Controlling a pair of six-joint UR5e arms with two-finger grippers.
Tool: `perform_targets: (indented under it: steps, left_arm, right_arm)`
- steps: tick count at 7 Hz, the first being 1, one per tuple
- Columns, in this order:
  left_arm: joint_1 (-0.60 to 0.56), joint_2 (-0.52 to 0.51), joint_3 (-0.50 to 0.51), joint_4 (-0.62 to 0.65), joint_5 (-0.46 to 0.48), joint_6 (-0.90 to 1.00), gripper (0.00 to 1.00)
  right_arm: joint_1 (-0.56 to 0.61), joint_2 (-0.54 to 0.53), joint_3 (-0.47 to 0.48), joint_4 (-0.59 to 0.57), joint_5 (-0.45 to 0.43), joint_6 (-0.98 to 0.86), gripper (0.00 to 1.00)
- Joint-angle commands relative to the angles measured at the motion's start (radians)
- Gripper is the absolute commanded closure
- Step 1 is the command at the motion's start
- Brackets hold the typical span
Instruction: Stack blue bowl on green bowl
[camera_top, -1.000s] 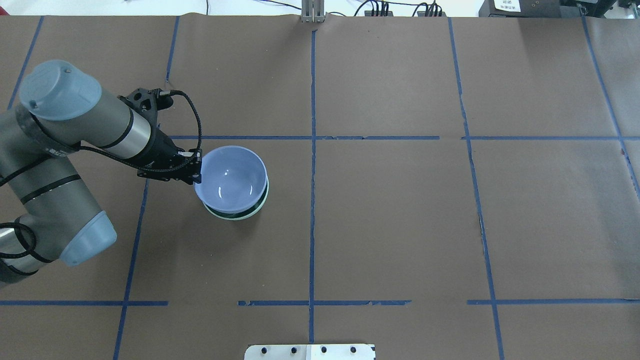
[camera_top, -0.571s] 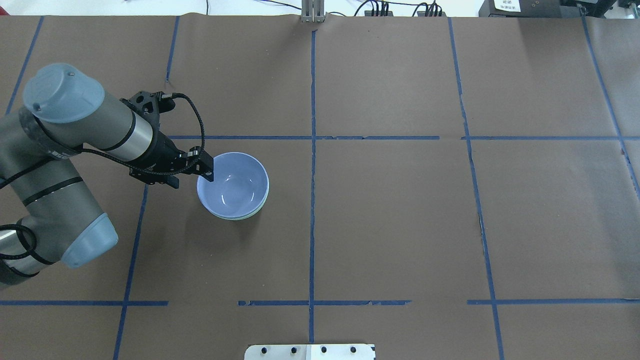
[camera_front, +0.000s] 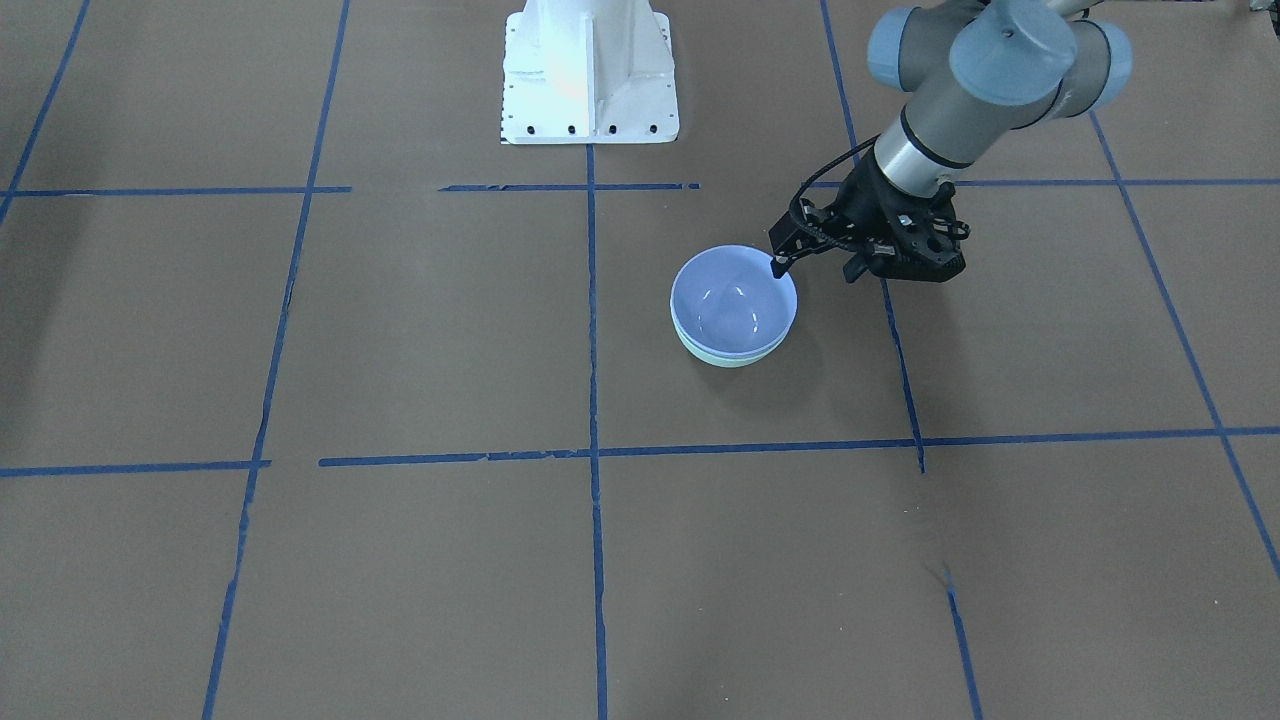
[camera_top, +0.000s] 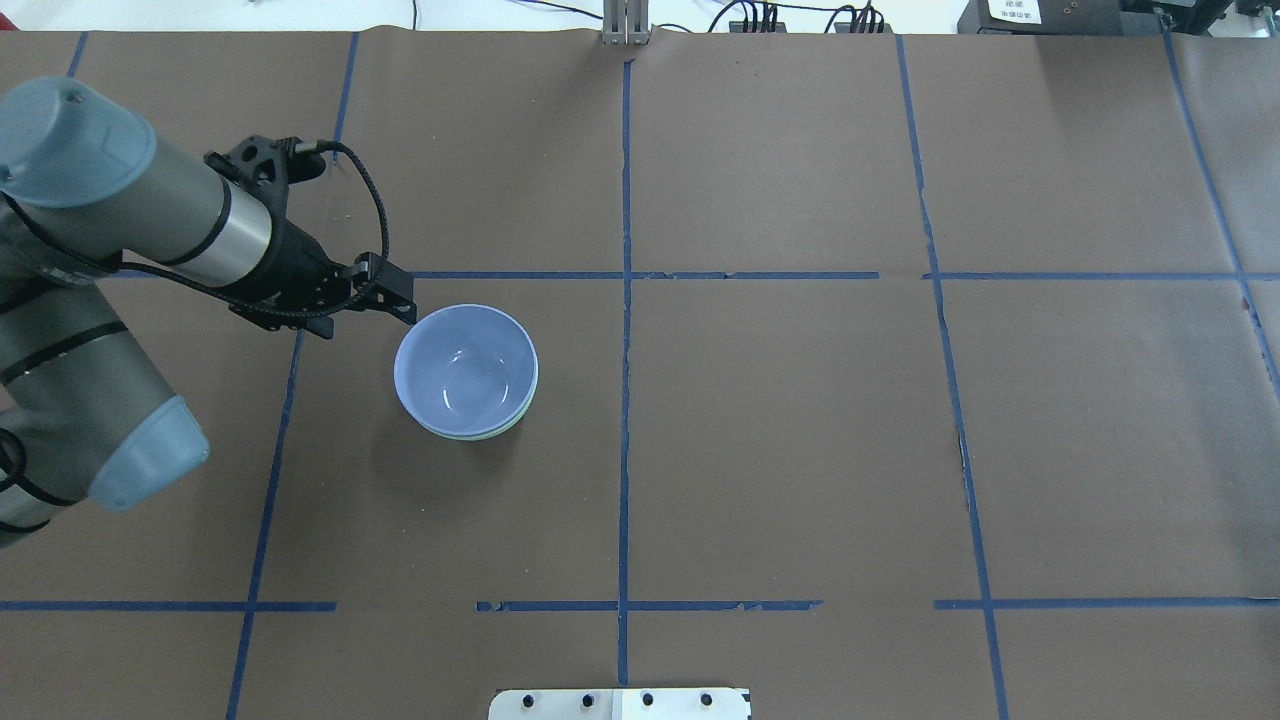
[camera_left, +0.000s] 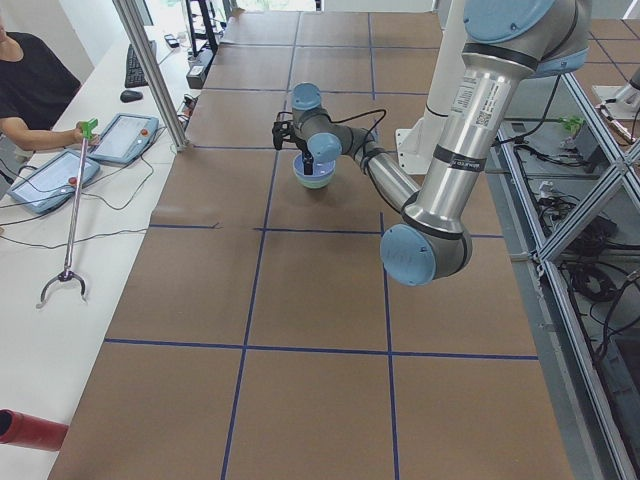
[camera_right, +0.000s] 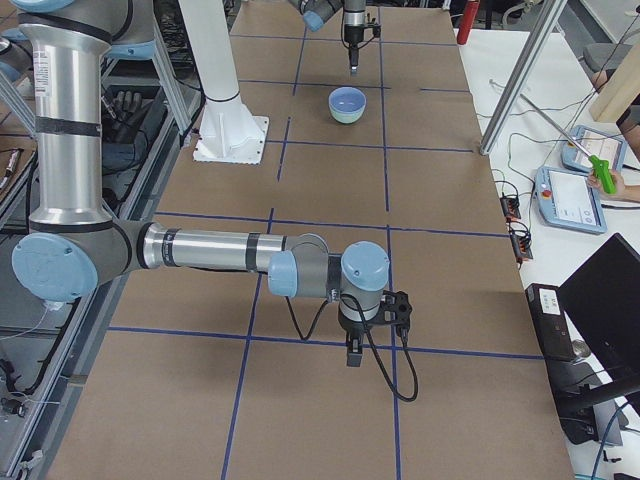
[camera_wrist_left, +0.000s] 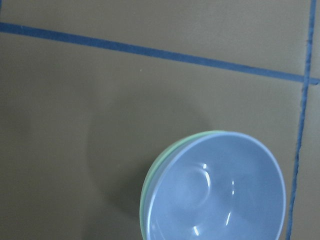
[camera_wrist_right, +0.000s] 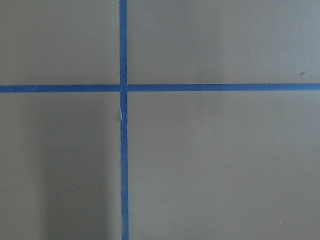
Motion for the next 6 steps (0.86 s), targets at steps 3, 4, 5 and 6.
perform_targets:
  steps: [3,4,5,6]
  left_arm:
    - [-0.29,0.094,-0.005,0.165,-0.003,0.65,0.0]
    - [-0.374,0.147,0.01,0.167,-0.008,0.801,0.0]
    - [-0.466,0.171,0.062,0.203,-0.014,0.905,0.0]
    - [-0.51,0.216,0.095,0.22,-0.014,0.911,0.0]
  right_arm:
    - [0.0,0.0,0.0,0.0,0.0,0.0,0.0]
    - [0.0,0.0,0.0,0.0,0.0,0.0,0.0]
    - [0.0,0.0,0.0,0.0,0.0,0.0,0.0]
    - [0.0,0.0,0.0,0.0,0.0,0.0,0.0]
